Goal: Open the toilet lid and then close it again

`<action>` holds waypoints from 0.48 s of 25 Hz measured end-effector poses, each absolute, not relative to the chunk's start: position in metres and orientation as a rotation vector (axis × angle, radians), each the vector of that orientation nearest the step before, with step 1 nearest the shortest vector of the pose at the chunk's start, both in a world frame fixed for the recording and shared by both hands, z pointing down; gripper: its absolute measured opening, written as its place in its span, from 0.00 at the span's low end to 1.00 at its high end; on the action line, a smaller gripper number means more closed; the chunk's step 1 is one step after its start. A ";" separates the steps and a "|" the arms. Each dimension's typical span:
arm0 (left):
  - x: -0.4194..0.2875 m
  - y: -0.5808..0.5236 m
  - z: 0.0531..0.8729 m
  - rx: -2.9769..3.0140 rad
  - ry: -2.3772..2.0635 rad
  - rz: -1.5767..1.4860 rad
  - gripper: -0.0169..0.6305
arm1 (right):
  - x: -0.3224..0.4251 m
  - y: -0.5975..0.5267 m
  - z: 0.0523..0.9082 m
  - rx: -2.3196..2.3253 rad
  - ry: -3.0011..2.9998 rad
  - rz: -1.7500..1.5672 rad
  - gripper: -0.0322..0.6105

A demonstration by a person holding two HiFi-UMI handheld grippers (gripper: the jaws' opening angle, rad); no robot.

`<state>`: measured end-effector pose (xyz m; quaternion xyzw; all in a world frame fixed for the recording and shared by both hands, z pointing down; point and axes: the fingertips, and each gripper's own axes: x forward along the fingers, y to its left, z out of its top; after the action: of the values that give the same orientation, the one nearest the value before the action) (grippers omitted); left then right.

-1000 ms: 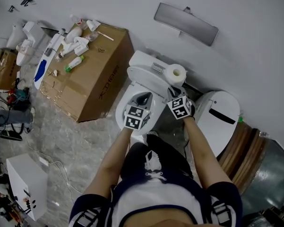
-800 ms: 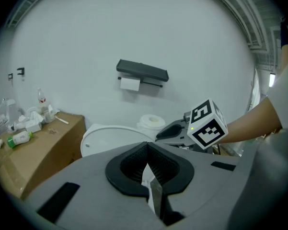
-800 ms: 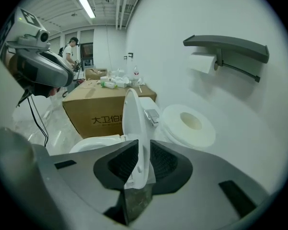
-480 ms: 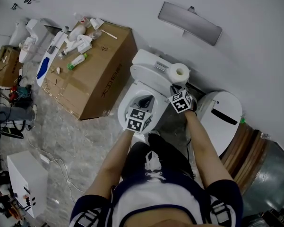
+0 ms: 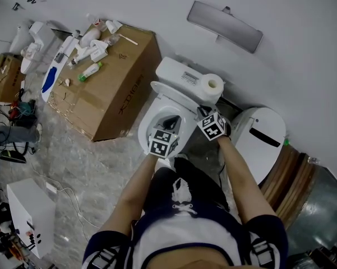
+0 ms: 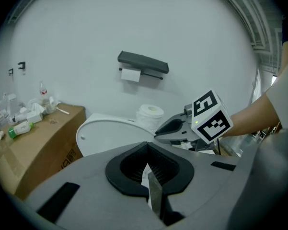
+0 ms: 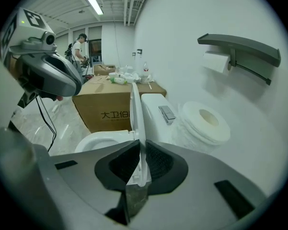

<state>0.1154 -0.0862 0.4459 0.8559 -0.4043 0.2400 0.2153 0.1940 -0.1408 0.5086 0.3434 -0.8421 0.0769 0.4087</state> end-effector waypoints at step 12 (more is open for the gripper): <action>0.102 -0.078 0.471 2.272 -1.160 0.678 0.04 | 0.178 -0.115 0.510 0.826 -2.167 0.206 0.11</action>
<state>0.1017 -0.0781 0.4706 0.8338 -0.4257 0.2488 0.2483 0.1781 -0.1150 0.5105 0.3257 -0.8548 0.0812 0.3958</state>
